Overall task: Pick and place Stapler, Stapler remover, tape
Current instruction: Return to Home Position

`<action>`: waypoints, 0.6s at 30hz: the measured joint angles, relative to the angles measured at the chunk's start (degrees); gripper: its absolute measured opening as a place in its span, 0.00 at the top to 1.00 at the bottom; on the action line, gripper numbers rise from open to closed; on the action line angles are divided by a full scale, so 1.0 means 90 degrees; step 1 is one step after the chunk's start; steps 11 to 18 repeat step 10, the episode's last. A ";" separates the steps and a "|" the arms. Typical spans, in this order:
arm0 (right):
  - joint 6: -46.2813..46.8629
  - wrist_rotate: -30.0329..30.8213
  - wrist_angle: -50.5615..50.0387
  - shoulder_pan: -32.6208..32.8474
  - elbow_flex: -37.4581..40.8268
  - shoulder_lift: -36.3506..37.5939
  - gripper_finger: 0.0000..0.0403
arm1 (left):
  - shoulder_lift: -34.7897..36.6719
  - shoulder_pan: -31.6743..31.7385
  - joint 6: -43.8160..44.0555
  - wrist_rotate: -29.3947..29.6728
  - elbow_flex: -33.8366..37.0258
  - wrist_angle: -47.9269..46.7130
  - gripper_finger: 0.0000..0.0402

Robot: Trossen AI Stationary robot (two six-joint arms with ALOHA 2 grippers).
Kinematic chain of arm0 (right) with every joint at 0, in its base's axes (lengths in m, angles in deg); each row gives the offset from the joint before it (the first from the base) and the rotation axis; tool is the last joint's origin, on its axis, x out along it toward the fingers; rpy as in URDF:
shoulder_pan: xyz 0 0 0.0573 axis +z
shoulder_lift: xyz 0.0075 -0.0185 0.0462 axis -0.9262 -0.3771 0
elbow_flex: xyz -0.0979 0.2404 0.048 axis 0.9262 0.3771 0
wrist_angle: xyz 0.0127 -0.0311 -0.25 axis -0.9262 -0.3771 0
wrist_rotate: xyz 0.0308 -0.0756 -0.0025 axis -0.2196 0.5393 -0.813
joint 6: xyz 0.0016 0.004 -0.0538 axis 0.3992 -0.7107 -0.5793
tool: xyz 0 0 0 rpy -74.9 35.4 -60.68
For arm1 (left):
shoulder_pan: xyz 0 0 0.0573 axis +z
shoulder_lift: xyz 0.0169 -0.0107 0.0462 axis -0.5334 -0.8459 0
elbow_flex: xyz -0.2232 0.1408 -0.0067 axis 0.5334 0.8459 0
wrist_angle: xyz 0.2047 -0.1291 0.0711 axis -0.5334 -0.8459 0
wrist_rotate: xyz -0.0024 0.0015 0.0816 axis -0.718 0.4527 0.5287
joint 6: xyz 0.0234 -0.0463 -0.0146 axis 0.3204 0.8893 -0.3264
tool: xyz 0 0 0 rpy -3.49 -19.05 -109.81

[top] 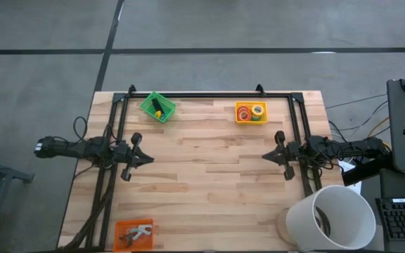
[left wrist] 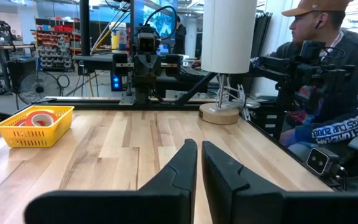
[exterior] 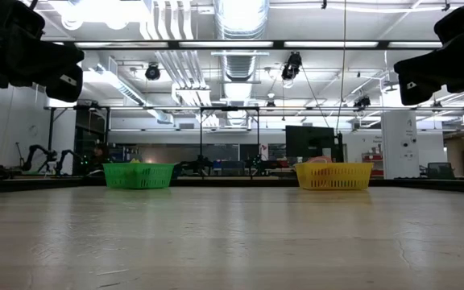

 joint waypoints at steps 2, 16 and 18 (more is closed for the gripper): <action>0.0011 0.0000 0.0001 0.0000 0.0000 0.0000 0.98 | 0.0000 0.0001 0.0000 0.0002 0.0000 0.0002 0.94; 0.0001 -0.0001 0.0000 -0.0001 0.0000 0.0002 0.98 | 0.0000 0.0000 0.0000 0.0002 0.0000 0.0000 0.93; 0.0001 -0.0001 0.0000 -0.0001 0.0000 0.0002 0.98 | 0.0000 0.0000 0.0000 0.0002 0.0000 0.0000 0.93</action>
